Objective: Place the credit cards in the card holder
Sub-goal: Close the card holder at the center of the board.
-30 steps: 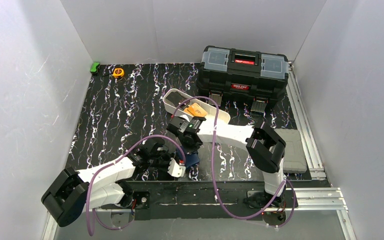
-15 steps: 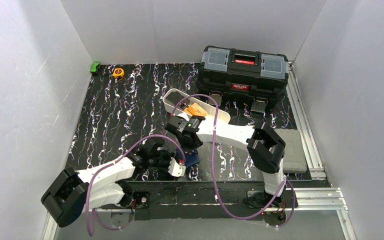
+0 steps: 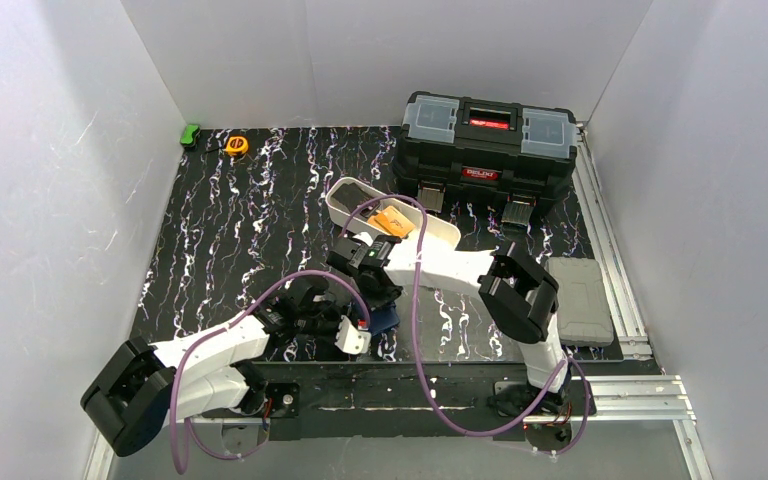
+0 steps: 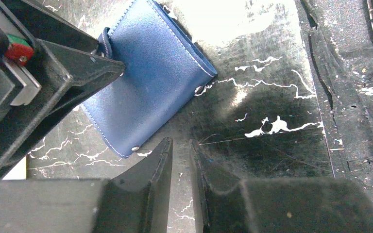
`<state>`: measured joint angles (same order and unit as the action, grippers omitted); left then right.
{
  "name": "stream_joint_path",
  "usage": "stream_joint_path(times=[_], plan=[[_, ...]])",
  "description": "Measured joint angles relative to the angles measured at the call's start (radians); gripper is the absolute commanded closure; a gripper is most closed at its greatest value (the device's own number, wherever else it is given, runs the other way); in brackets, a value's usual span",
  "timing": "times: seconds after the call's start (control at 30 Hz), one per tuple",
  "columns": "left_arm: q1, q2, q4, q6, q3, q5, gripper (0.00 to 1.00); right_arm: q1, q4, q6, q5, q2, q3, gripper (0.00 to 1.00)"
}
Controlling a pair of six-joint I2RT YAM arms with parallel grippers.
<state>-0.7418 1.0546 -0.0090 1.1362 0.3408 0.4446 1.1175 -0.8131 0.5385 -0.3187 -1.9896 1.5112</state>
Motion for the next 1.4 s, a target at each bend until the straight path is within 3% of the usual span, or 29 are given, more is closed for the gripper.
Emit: stream_joint_path(times=[0.1, 0.33, 1.4], plan=[[0.000, -0.001, -0.001, -0.002, 0.000, 0.000, 0.82, 0.002, 0.000, -0.001, -0.003, -0.001, 0.000, 0.83], [0.000, -0.003, -0.003, -0.005, 0.000, 0.000, 0.82, 0.003, 0.000, 0.004, -0.021, -0.001, 0.000, 0.99], [-0.023, 0.057, 0.070, -0.014, 0.000, 0.013, 0.80, 0.002, 0.057, -0.019, 0.057, 0.020, -0.031, 0.99]])
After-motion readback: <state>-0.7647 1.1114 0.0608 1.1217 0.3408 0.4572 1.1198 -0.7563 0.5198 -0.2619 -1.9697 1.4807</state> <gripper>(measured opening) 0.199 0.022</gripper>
